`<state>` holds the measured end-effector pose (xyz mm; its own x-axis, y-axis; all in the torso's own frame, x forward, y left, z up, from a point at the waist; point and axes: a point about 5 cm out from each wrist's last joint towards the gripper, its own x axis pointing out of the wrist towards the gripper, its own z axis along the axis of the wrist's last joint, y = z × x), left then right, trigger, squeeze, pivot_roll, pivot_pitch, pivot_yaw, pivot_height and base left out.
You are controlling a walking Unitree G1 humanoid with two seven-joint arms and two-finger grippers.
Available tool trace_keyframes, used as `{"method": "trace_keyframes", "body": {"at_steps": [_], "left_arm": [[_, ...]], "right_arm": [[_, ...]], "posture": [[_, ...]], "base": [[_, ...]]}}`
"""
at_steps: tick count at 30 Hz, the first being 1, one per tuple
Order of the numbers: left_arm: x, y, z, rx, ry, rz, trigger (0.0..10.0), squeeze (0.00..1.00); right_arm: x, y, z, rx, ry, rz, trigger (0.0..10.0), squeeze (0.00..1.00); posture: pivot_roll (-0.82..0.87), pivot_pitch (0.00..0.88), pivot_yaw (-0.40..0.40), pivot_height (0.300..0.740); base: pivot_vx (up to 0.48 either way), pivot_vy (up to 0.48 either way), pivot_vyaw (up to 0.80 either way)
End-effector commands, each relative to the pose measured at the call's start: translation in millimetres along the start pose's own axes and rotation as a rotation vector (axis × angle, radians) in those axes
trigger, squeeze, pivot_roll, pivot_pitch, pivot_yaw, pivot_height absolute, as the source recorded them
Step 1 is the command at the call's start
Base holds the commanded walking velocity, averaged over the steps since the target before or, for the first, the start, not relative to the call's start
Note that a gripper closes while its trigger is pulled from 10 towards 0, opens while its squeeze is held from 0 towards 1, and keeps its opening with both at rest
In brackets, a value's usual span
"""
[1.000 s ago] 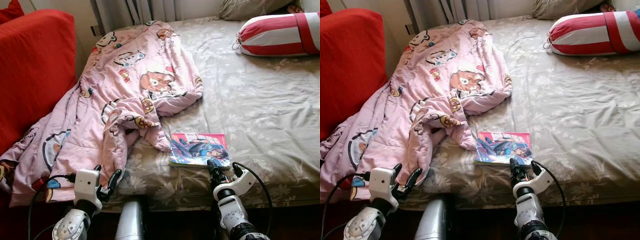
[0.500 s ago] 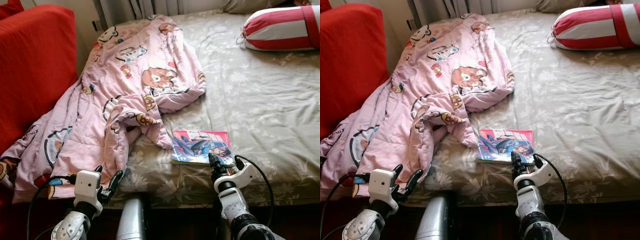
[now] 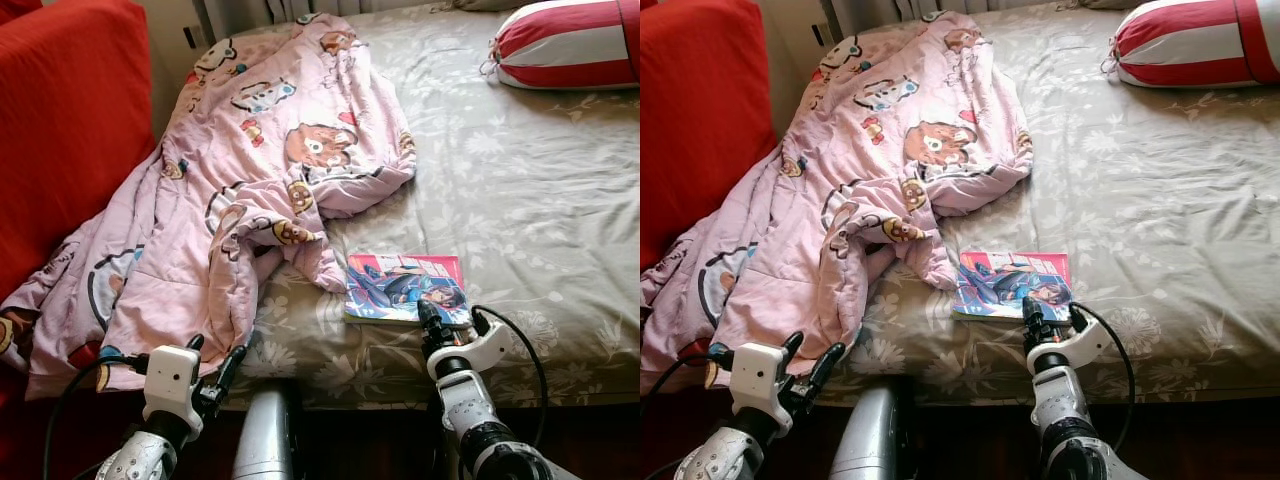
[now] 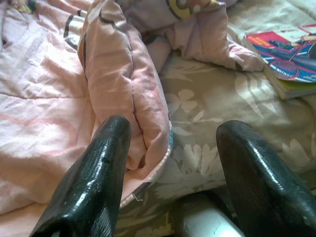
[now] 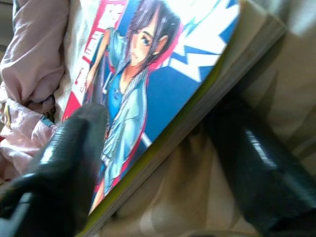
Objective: Clean up the room
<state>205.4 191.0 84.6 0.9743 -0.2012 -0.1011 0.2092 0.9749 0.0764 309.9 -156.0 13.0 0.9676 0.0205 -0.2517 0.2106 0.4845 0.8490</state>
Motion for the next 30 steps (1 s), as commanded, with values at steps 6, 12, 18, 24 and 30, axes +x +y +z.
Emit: {"method": "trace_keyframes", "body": {"at_steps": [6, 12, 18, 24, 30], "left_arm": [[-5.0, -1.3, 1, 0.019, 0.022, 0.002, 10.0, 0.00], [-5.1, -1.9, 1, 0.017, 0.028, 0.005, 10.0, 0.00], [0.6, -1.1, 1, 0.015, 0.024, 0.006, 10.0, 0.00], [8.0, -0.8, 0, 0.014, 0.019, 0.006, 10.0, 0.00], [19.2, 2.8, 0, 0.014, 0.003, 0.022, 10.0, 0.00]], "right_arm": [[5.2, 10.5, -2, 0.044, 0.016, 0.037, 0.0, 0.00], [6.6, 12.6, 1, 0.039, 0.010, 0.047, 0.0, 0.00], [4.7, 8.9, 1, 0.038, 0.010, 0.040, 0.0, 0.00], [0.0, -0.8, 0, 0.026, -0.004, -0.005, 0.0, 0.00], [-5.0, -10.5, 9, -0.050, -0.077, -0.058, 0.0, 0.00]], "posture": [[0.31, 0.184, 0.141, 0.538], [0.31, 0.181, 0.137, 0.538], [0.30, 0.165, 0.133, 0.538], [0.29, 0.140, 0.127, 0.538], [0.26, 0.104, 0.116, 0.538]], "base": [[0.000, 0.000, 0.00], [0.000, 0.000, 0.00], [0.000, 0.000, 0.00], [0.000, 0.000, 0.00], [0.000, 0.000, 0.00]]}}
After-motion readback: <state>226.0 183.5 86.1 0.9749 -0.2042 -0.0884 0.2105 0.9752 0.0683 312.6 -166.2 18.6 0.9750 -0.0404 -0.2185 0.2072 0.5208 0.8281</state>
